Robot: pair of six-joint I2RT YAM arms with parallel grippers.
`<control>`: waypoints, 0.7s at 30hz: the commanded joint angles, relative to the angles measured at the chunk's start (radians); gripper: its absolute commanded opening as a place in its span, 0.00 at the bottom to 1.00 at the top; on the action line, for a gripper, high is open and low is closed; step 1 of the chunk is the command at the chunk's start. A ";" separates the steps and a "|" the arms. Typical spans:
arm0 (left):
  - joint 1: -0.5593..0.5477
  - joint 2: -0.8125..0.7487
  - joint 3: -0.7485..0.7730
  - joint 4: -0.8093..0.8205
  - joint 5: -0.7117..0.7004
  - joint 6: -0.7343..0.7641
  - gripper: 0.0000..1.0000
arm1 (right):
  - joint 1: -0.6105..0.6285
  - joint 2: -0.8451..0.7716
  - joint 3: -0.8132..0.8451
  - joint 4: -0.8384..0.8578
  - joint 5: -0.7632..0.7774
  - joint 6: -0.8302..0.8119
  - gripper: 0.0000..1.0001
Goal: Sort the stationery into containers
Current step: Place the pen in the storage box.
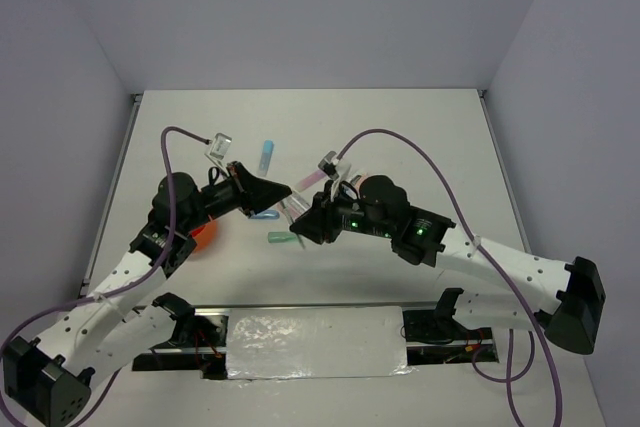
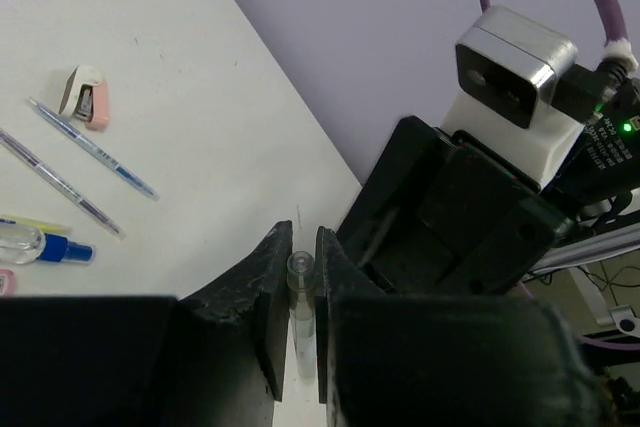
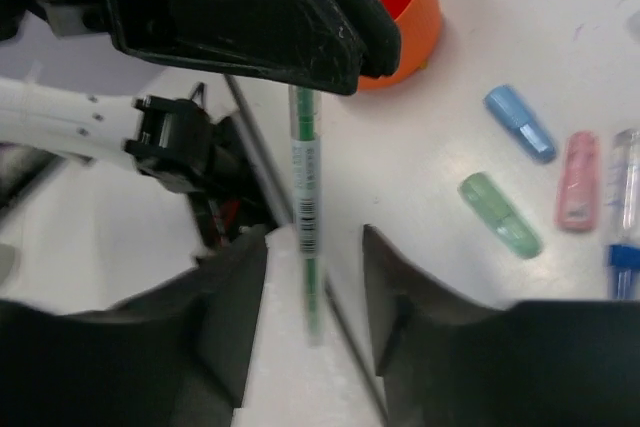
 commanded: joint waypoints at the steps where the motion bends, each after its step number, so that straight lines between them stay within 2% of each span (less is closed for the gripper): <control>1: -0.004 -0.007 0.075 -0.056 0.033 0.085 0.00 | 0.006 -0.033 0.034 0.059 0.020 -0.029 0.56; 2: -0.004 -0.011 0.089 -0.091 0.017 0.132 0.00 | 0.008 -0.045 0.027 0.058 0.052 -0.027 0.78; 3: -0.004 -0.013 0.133 -0.208 -0.068 0.163 0.00 | 0.006 -0.079 0.019 0.052 0.078 -0.030 0.99; 6: -0.004 -0.019 0.248 -0.460 -0.377 0.256 0.00 | 0.006 -0.175 -0.013 -0.011 0.211 -0.035 1.00; 7: -0.004 -0.010 0.273 -0.607 -0.640 0.261 0.00 | 0.006 -0.206 -0.036 -0.039 0.253 -0.038 1.00; 9: -0.004 0.006 0.330 -0.724 -0.913 0.246 0.00 | 0.006 -0.290 -0.071 -0.069 0.365 -0.036 1.00; 10: -0.003 0.022 0.341 -0.792 -1.157 0.234 0.00 | 0.006 -0.318 -0.084 -0.089 0.386 -0.027 1.00; 13: -0.001 0.058 0.380 -0.860 -1.496 0.168 0.00 | 0.006 -0.404 -0.144 -0.097 0.414 -0.035 1.00; 16: 0.000 0.079 0.439 -0.869 -1.622 0.166 0.00 | 0.006 -0.439 -0.164 -0.151 0.411 -0.052 1.00; 17: 0.000 0.084 0.448 -0.880 -1.712 0.145 0.00 | 0.006 -0.442 -0.167 -0.162 0.412 -0.053 1.00; 21: 0.006 0.087 0.428 -0.887 -1.900 0.036 0.03 | 0.008 -0.458 -0.179 -0.160 0.371 -0.058 1.00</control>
